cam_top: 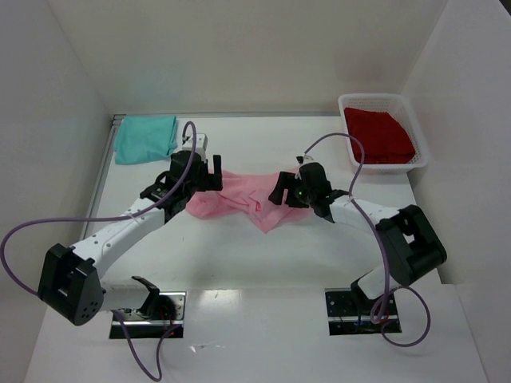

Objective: Fold and stack the t-shirts
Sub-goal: Move the tshirt to the center of the board

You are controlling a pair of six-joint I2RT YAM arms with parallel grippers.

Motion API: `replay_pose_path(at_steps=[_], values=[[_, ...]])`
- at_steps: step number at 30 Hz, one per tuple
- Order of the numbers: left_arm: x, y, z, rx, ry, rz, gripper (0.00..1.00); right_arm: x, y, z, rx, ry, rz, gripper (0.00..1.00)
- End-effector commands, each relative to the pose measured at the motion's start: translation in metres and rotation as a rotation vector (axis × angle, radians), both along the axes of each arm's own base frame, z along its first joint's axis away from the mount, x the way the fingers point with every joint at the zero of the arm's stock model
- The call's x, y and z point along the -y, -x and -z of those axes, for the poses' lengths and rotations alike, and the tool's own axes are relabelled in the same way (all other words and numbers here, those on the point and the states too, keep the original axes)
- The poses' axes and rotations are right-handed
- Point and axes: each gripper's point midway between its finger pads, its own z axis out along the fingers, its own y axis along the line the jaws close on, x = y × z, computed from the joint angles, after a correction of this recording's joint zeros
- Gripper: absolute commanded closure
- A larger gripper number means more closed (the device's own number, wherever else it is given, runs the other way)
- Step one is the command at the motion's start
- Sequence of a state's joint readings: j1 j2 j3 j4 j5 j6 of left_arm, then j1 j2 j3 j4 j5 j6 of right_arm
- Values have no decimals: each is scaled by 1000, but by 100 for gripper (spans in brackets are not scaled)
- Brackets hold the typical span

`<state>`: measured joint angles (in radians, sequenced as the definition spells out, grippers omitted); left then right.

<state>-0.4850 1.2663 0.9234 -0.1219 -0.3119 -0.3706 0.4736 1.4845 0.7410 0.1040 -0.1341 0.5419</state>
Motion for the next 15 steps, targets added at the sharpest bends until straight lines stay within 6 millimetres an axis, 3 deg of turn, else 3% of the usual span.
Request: replay_pose_path(at_steps=[1,4,7,10,11,12,13,15], values=[[8,-5,-23,69,46,21,1,-12,-7,9,6,13,17,20],[7,-4,-26,79,42,25,1,-9,-5,18,-39,55,39,22],[6,-3,-22,70,38,25,1,-5,-2,9,-22,58,62,23],[7,-5,-19,68,37,25,1,-3,3,-16,30,15,70,27],[9,-6,-12,50,24,38,1,2,4,-25,58,12,89,36],[11,-5,-11,47,28,46,1,4,7,-30,73,3,89,38],[12,-7,-12,47,28,46,1,5,6,-30,76,8,97,38],[12,-8,-9,39,23,46,1,5,6,-27,68,13,97,52]])
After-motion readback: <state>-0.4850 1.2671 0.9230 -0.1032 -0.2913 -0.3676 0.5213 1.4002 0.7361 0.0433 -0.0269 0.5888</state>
